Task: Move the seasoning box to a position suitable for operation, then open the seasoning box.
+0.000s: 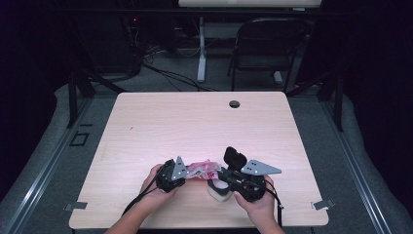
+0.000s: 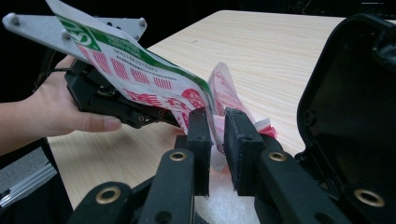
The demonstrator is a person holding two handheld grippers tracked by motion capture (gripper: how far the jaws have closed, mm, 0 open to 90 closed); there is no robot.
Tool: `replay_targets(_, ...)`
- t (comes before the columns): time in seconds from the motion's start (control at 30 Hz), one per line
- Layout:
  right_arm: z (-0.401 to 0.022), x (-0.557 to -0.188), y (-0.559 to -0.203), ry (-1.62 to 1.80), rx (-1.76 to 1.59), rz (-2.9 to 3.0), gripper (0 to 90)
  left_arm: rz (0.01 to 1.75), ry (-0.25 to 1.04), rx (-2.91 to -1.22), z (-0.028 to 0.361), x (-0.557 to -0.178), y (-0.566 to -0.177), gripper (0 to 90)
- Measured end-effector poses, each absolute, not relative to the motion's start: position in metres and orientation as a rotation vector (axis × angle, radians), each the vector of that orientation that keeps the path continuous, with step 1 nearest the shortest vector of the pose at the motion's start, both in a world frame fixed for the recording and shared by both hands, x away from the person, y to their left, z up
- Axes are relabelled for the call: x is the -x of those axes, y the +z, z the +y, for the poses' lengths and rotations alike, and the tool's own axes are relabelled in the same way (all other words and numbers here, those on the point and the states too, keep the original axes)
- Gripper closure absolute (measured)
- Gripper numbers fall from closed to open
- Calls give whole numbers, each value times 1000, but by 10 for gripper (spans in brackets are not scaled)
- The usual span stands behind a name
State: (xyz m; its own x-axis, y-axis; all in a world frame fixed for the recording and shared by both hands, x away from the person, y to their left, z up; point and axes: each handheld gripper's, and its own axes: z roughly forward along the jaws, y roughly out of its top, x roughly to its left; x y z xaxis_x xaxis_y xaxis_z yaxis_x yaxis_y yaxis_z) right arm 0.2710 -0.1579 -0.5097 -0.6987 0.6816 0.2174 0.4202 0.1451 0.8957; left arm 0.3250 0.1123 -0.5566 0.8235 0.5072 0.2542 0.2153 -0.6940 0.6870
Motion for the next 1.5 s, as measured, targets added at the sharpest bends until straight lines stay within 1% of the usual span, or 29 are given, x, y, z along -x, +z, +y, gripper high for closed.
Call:
replay_targets(0.3,-157,-270,-509,1589,-1073,2174,764,565,519,-2307,115,-329,-559,767)
replay_targets(0.77,-158,-271,-508,1598,-1071,2164,745,613,463,-2272,120,-333,-560,767)
replay_targets(0.97,-159,-271,-508,1601,-1075,2159,728,664,429,-2250,126,-339,-560,768)
replay_targets(1.23,-163,-270,-507,1608,-1085,2139,717,743,344,-2189,136,-346,-563,770)
replay_targets(1.5,-166,-271,-508,1606,-1093,2134,712,796,325,-2148,146,-350,-561,773)
